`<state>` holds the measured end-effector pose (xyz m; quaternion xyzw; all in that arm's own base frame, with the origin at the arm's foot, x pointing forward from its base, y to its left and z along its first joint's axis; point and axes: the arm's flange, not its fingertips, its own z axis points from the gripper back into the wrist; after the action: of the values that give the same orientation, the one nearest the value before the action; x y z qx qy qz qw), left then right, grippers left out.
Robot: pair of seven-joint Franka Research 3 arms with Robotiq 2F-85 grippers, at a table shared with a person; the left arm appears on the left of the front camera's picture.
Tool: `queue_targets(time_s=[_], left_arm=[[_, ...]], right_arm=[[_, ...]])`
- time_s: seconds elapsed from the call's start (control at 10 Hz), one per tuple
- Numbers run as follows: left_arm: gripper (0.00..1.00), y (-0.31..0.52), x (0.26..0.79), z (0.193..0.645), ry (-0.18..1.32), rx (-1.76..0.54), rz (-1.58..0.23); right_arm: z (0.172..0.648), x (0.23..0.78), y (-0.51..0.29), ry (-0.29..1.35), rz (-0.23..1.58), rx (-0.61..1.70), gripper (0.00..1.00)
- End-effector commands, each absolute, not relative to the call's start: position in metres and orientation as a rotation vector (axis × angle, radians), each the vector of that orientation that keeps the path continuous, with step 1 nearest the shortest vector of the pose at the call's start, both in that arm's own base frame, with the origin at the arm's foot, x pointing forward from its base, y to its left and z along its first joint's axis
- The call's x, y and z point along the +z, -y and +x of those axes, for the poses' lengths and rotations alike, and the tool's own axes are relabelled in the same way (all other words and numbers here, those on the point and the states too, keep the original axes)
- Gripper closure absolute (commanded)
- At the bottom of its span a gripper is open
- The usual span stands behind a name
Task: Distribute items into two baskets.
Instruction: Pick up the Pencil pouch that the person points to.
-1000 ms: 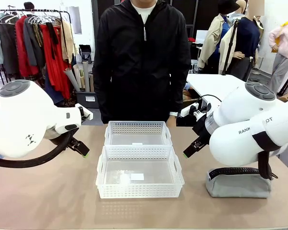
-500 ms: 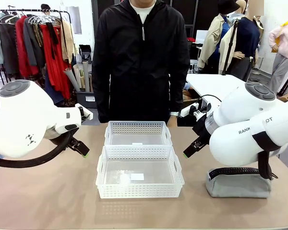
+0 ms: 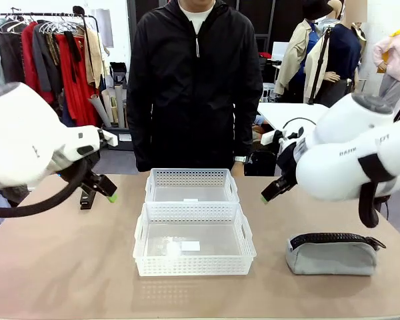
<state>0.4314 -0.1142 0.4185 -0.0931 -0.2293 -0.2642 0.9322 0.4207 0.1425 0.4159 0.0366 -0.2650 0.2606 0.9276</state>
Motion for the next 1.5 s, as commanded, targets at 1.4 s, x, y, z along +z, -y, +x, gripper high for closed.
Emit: queue_targets(time_s=[1.4], left_arm=[[0.00,-0.124,0.529,0.379,0.641,-0.284,-0.369]], right_arm=[[0.387,0.542,0.105,0.582,0.507,0.464,0.00]])
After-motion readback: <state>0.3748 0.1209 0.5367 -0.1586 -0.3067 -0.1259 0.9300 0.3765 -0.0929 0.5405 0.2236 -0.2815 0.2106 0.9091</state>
